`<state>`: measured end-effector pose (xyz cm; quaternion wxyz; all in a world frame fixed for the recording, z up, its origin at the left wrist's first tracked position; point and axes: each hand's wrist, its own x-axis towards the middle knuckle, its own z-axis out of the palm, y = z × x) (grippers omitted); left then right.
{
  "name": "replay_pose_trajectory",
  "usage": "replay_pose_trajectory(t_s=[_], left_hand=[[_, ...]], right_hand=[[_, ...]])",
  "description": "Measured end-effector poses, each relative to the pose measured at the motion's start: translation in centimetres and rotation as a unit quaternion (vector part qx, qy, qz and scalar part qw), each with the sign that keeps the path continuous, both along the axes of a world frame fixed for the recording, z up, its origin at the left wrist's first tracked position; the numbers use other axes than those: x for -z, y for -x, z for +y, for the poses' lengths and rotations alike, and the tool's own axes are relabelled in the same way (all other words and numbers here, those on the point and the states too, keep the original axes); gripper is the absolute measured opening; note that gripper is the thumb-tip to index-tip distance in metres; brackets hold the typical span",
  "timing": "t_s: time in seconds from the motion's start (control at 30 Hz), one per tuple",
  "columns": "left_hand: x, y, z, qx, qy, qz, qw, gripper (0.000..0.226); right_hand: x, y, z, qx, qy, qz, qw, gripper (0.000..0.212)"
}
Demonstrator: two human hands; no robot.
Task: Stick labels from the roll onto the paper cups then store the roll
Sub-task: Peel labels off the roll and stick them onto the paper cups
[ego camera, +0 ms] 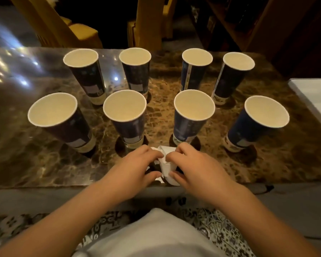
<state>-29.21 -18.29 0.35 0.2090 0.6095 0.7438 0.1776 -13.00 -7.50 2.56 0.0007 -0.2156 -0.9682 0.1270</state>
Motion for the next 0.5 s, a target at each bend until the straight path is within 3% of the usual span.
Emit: replay_pose_trajectory(t_s=[0.2,0.33,0.43,0.5], left_hand=[[0.2,-1.0,0.0,-0.012,-0.043,-0.033,0.998,0.011],[-0.4,-1.5,0.1,-0.025,-0.057,-0.069,0.996,0.005],[-0.8,-2.0,0.4,-0.032,-0.056,-0.112,0.992,0.006],[-1.0,-2.3,0.7,-0.030,-0.052,-0.117,0.991,0.008]], right_hand=[[0.4,-2.2,1.6,-0.007,-0.039,0.081,0.996,0.017],[-0.2,-3.6,2.7,0.056,0.106,0.128,0.984,0.014],[-0.3,-4.2,3.0,0.124,0.261,0.173,0.941,0.008],[-0.2,-4.6,3.0,0.148,0.314,0.191,0.918,0.007]])
